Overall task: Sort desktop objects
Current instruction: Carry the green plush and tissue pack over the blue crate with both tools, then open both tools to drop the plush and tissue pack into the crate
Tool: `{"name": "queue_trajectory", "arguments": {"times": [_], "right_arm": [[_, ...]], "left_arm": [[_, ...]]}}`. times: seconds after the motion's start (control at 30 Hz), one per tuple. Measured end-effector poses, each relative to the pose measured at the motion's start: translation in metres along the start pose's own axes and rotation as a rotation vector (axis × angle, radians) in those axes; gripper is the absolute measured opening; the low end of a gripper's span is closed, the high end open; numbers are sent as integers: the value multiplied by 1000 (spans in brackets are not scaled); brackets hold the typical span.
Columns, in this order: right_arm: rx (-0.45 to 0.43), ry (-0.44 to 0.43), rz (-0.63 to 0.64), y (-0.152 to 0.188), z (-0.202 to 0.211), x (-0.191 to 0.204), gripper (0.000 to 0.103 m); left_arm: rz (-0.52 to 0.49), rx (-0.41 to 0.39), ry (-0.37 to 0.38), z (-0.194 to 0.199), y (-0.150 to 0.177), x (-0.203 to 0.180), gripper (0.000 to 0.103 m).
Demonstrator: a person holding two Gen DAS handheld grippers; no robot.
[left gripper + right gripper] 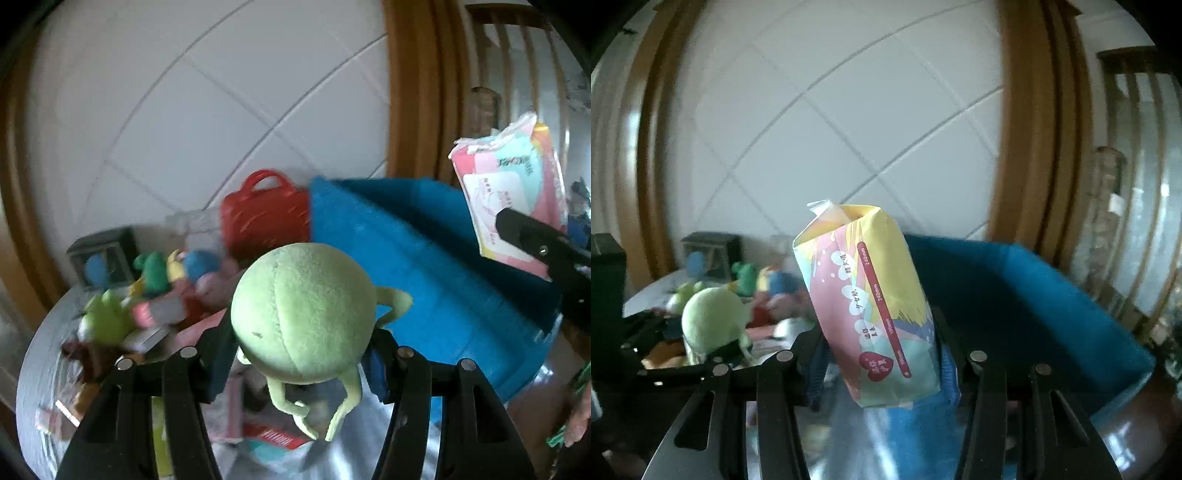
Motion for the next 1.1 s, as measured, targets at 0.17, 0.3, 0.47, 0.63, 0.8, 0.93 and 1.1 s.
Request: {"name": "queue_trajectory", "arguments": {"times": [0.17, 0.3, 0.47, 0.63, 0.8, 0.93, 1.1], "right_arm": [[-24, 42, 1, -36, -2, -94, 49], [-19, 75, 38, -66, -15, -164, 49], [56, 112, 106, -80, -44, -242, 49], [216, 94, 159, -67, -90, -294, 49], [385, 83, 216, -33, -127, -315, 49], [473, 105, 277, -2, -146, -325, 49], [529, 102, 329, 20, -155, -334, 49]], "left_arm": [[25, -39, 69, -5, -64, -83, 58], [29, -44, 62, -20, -115, -152, 58], [30, 50, 22, -60, -150, -216, 59], [-42, 204, -51, -106, -150, -268, 59], [-93, 298, -99, -136, -129, -293, 59], [-121, 349, -120, -151, -114, -303, 60], [-131, 405, -115, -163, -101, -309, 65]]}}
Point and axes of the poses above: each gripper's, at about its wrist camera, not at the fingertips, and z roughly against the way its jaws point, x to its left, y to its underside, the point moved 5 cm from there along -z, roughly the way its jaws point, and after that the axes turned 7 degrees about -y, right-handed, at the moved point
